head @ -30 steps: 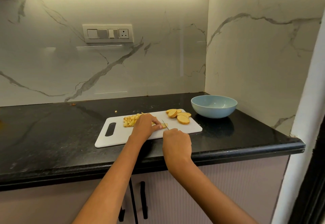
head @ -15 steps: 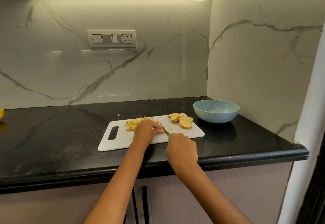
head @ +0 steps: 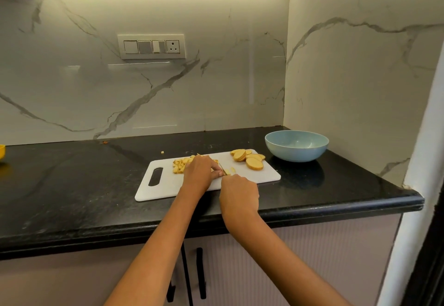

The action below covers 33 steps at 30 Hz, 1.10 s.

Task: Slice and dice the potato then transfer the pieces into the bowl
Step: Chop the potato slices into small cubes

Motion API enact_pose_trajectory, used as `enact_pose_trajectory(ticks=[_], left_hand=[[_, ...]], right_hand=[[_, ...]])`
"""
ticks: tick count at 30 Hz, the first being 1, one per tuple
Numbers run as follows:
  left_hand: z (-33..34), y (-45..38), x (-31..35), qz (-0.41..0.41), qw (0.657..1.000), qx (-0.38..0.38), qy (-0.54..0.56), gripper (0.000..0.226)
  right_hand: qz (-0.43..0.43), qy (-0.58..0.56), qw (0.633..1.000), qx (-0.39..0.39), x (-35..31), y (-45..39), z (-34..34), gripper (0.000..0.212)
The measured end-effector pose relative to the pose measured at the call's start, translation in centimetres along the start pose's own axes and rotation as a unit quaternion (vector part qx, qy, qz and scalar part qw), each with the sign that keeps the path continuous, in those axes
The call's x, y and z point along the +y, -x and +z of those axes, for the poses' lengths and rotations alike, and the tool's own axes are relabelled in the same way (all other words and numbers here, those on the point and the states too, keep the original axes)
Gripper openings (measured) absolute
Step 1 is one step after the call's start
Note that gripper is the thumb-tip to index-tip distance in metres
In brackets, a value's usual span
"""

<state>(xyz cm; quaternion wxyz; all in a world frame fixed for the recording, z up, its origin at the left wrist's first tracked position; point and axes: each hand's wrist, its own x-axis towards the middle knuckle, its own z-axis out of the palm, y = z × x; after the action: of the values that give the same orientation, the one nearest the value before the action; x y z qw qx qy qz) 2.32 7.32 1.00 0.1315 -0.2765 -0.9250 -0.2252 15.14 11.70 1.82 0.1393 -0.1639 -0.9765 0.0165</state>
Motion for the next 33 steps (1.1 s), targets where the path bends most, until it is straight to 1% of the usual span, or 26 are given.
enact_pose_trajectory(ticks=[4, 7, 10, 13, 15, 21, 27, 30, 33], left_hand=[[0.5, 0.2, -0.5, 0.008, 0.999, 0.025, 0.021, 0.019], [0.6, 0.4, -0.4, 0.008, 0.999, 0.031, 0.022, 0.019], [0.8, 0.5, -0.6, 0.002, 0.998, 0.036, 0.059, 0.019], [0.7, 0.5, -0.8, -0.008, 0.993, 0.084, 0.084, 0.020], [0.5, 0.5, -0.8, -0.019, 0.992, 0.103, 0.076, 0.020], [0.6, 0.4, -0.9, -0.024, 0.994, 0.063, 0.082, 0.015], [0.5, 0.3, -0.9, -0.029, 0.996, 0.045, 0.077, 0.016], [0.1, 0.3, -0.6, -0.016, 0.998, 0.035, 0.054, 0.016], [-0.1, 0.6, -0.3, -0.014, 0.999, 0.042, 0.026, 0.015]], right_hand=[[0.001, 0.024, 1.000, -0.006, 0.6, 0.8, 0.4, 0.034], [0.007, 0.011, 1.000, -0.007, 0.9, 0.1, -0.2, 0.031], [0.020, -0.018, 1.000, -0.010, 1.5, 0.0, -0.4, 0.029], [0.031, -0.044, 0.998, -0.013, 2.1, 0.5, -0.5, 0.028], [0.022, -0.052, 0.998, -0.015, 2.1, 0.7, -0.5, 0.027], [0.004, -0.048, 0.999, -0.019, 1.3, 0.8, -0.6, 0.027], [-0.005, -0.042, 0.999, -0.017, 1.3, 0.7, -0.8, 0.027], [-0.003, -0.029, 0.999, -0.016, 0.9, 0.1, -0.9, 0.027], [-0.014, -0.019, 1.000, -0.013, 0.5, 0.1, -0.9, 0.028]])
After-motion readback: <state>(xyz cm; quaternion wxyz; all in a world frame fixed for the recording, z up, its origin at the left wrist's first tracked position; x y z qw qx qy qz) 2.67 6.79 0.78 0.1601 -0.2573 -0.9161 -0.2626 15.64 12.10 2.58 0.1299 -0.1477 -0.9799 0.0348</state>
